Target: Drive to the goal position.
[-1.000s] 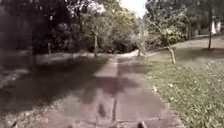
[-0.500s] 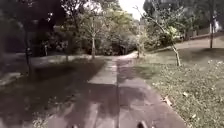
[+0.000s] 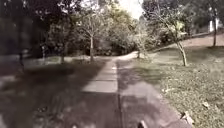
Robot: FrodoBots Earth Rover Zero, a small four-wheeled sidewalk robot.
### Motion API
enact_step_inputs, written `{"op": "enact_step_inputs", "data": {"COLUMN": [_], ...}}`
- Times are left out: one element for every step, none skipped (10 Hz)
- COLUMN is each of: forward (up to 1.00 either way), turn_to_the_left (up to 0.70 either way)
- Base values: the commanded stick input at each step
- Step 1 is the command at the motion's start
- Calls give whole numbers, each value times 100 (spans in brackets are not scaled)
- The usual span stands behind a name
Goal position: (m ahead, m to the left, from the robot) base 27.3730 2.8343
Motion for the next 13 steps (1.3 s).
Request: {"op": "enact_step_inputs", "data": {"forward": [70,70,70,70,70,70,70,70,70,70,70,70,70], "turn_to_the_left": [0,-2,-7,-10,-4,-10,-24,-16,0,0,0,0,0]}}
